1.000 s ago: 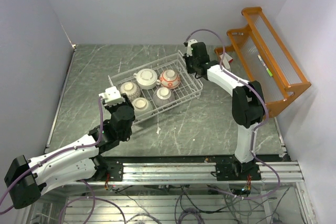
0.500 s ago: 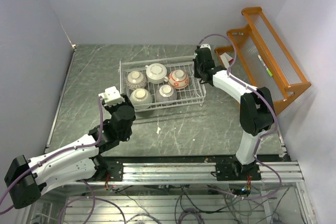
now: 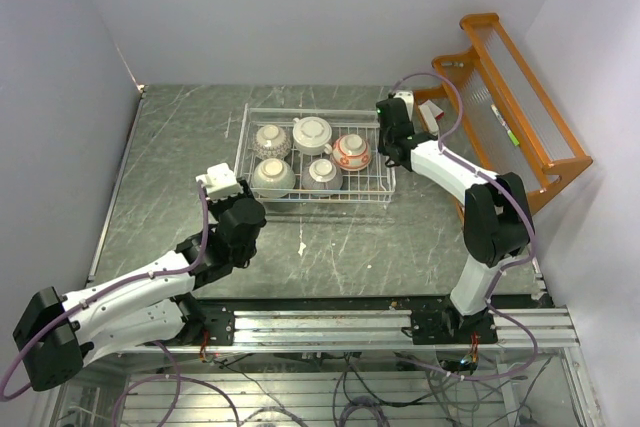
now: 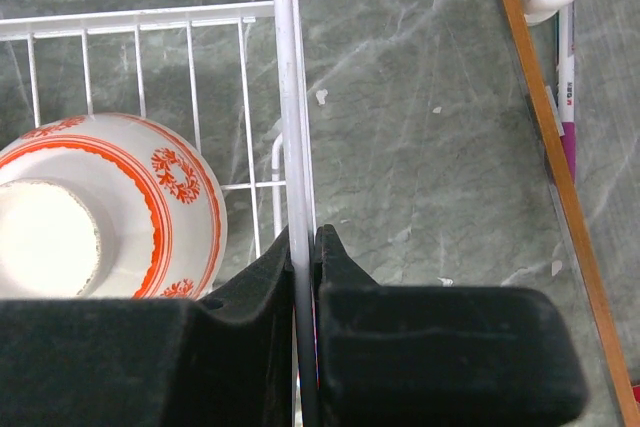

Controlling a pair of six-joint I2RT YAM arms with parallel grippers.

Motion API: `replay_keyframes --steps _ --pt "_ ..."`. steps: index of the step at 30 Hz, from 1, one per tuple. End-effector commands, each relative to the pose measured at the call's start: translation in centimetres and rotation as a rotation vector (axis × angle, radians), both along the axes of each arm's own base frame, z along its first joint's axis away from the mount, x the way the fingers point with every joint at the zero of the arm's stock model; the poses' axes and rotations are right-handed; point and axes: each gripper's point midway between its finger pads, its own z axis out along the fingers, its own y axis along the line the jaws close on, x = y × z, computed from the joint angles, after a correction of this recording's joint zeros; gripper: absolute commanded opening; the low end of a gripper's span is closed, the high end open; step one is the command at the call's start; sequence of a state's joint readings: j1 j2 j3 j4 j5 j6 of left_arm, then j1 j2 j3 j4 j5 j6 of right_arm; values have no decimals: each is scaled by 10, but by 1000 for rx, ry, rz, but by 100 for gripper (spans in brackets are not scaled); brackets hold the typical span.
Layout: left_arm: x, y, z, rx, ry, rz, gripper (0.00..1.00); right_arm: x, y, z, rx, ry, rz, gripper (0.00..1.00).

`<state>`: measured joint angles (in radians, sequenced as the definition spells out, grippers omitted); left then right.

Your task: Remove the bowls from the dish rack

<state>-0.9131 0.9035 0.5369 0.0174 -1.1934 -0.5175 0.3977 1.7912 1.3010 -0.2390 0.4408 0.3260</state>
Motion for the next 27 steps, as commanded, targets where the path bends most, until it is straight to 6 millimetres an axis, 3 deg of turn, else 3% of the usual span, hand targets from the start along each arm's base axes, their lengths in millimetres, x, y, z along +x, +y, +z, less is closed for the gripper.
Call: replay_keyframes --steps 1,27 --pt "3 2 19 -58 -49 42 58 51 -3 106 161 -347 -133 0" --pt "5 0 17 -34 -44 37 58 124 -2 83 162 -339 -31 0"
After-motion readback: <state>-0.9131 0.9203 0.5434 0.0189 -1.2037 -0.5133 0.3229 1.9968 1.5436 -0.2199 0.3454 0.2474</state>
